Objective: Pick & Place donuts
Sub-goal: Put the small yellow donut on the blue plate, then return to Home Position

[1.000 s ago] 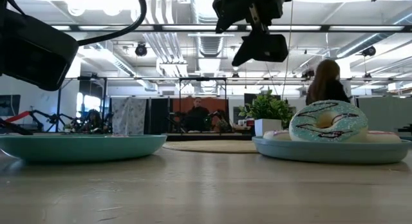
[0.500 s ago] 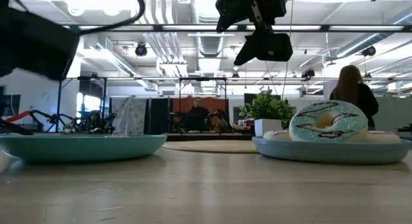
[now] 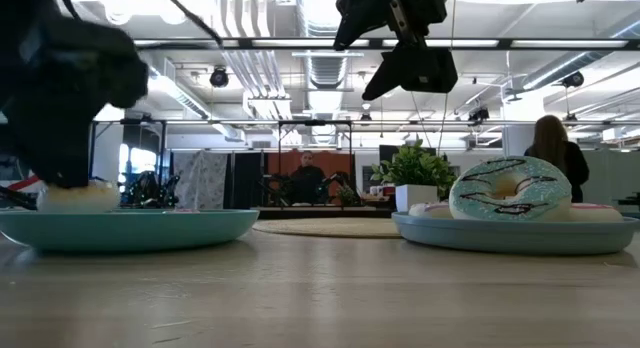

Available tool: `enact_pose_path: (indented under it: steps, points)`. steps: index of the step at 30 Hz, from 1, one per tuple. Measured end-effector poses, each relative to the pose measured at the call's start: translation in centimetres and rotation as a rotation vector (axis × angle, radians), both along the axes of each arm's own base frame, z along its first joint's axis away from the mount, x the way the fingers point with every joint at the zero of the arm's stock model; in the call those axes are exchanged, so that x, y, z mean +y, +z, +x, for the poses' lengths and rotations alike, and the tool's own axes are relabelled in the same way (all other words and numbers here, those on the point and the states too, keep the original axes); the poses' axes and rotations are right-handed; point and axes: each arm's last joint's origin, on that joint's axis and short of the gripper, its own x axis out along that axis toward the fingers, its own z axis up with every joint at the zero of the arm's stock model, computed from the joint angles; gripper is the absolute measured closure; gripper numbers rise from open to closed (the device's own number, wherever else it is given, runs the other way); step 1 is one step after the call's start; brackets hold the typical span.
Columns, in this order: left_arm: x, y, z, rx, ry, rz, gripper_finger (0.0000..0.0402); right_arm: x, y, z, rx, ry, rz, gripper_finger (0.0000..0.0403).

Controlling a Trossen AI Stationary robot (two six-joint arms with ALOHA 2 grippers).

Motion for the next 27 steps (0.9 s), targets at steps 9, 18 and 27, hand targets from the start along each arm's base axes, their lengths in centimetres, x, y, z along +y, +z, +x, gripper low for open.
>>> enact_pose_path:
  steps: [9,18,27]
  points:
    - [0.8,-2.1,0.0,0.036,0.014,-0.053,0.0331,0.8,0.2,0.2,-0.036,-0.022,0.014,0.0155]
    - [0.7,-0.8,0.2,0.067,-0.036,0.005,0.0292,1.0,0.2,0.1,-0.04,-0.053,-0.01,0.0154]
    - [0.7,3.8,0.4,-0.008,-0.136,0.026,0.0291,0.5,0.6,-0.1,-0.072,0.098,-0.097,0.015]
